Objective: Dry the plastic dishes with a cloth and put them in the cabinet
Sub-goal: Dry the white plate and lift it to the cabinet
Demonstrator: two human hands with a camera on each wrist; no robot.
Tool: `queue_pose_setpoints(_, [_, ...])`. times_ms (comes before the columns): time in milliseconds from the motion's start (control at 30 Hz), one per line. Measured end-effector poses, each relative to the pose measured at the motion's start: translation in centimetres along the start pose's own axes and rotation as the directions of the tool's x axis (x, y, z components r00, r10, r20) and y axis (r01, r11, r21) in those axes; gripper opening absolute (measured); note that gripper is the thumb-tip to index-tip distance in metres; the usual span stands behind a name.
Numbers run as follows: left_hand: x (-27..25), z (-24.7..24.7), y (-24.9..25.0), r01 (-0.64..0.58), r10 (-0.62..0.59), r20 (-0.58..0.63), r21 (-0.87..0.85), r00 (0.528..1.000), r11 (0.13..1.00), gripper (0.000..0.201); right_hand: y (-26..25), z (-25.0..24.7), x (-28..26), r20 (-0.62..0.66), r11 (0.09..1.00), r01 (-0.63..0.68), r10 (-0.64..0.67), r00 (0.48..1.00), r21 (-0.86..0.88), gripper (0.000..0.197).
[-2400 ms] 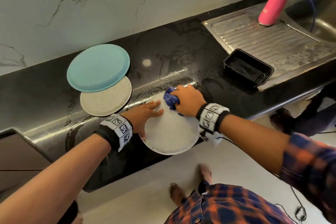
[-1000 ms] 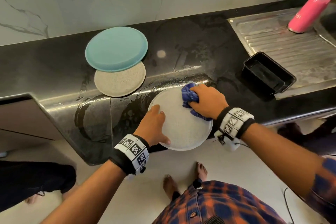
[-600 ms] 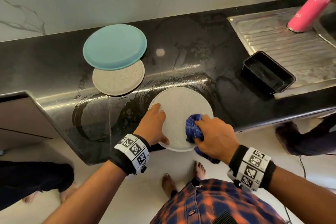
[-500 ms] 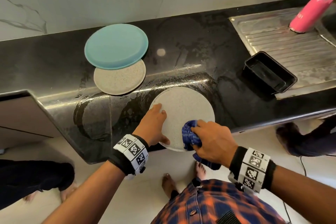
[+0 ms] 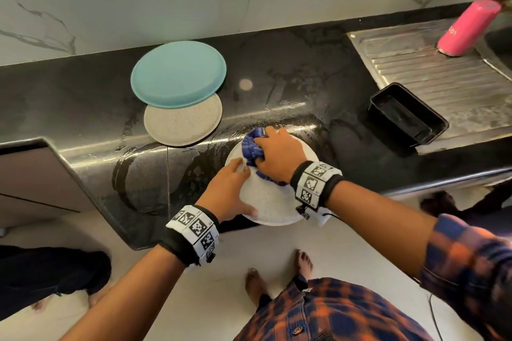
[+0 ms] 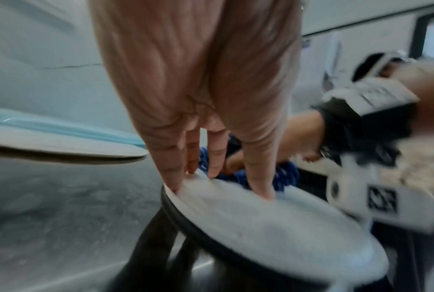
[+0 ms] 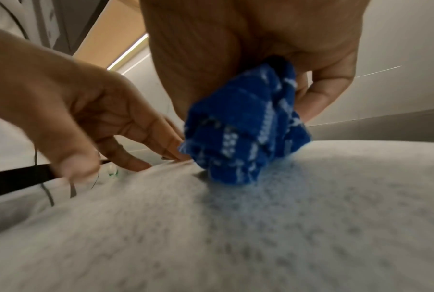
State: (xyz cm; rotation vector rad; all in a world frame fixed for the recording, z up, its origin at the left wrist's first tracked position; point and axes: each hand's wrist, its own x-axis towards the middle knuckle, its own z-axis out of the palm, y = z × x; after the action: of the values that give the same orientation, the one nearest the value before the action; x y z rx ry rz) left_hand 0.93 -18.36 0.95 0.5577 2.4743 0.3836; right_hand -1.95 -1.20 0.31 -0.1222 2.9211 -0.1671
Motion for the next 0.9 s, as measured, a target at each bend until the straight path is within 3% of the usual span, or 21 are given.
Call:
queue_pose_setpoints(167, [0.2, -3.1, -1.4, -0.067, 0.035, -0.137, -0.231, 0.99, 0.971, 0.061, -0.8, -0.2, -0.3, 0.005, 1.0, -0.018, 0.018, 1.0, -0.007, 0.042])
queue_pose_setpoints(233, [0.7, -5.2, -1.6, -0.147, 0.099, -0.226, -0.208, 0.969, 0.967, 0.044, -1.2, -0.6, -0.5, 0.024, 0.999, -0.031, 0.031, 0.999, -0.013, 0.047])
queue_pose_setpoints(333, [2.1, -8.6, -1.1, -0.202, 0.172, -0.273, -0.083, 0.947, 0.976, 0.042, -2.3, -1.2, -1.3, 0.017, 0.998, -0.031, 0.03, 0.999, 0.062, 0.047])
queue_pose_setpoints(400, [3.1, -10.6, 0.0, -0.232, 0.23, -0.201, 0.01, 0.952, 0.973, 0.042, -3.6, -0.9, -2.1, -0.005, 0.998, 0.022, -0.022, 1.0, 0.051, 0.045])
queue_pose_setpoints(500, [4.8, -12.0, 2.2, -0.267, 0.265, 0.032, 0.122, 0.964, 0.956, 0.044, -5.4, -0.1, -3.3, 0.022, 0.997, 0.07, -0.07, 0.997, 0.025, 0.051])
queue_pose_setpoints(667, [6.0, -9.0, 5.0, -0.306, 0.211, 0.399, 0.191, 0.892, 0.933, 0.041, -6.3, 0.6, -4.3, 0.021, 0.991, 0.09, -0.088, 0.996, -0.095, 0.05])
queue_pose_setpoints(800, [6.3, -7.6, 4.8, -0.276, 0.159, 0.496, 0.172, 0.854, 0.946, 0.044, -6.5, 1.1, -4.4, 0.102, 0.993, 0.045, -0.034, 0.994, -0.106, 0.061])
queue_pose_setpoints(900, [6.6, -7.9, 4.7, -0.233, 0.099, 0.524, 0.196, 0.846, 0.953, 0.05, -5.9, 1.1, -4.7, 0.091, 0.99, 0.132, -0.128, 0.988, -0.038, 0.059])
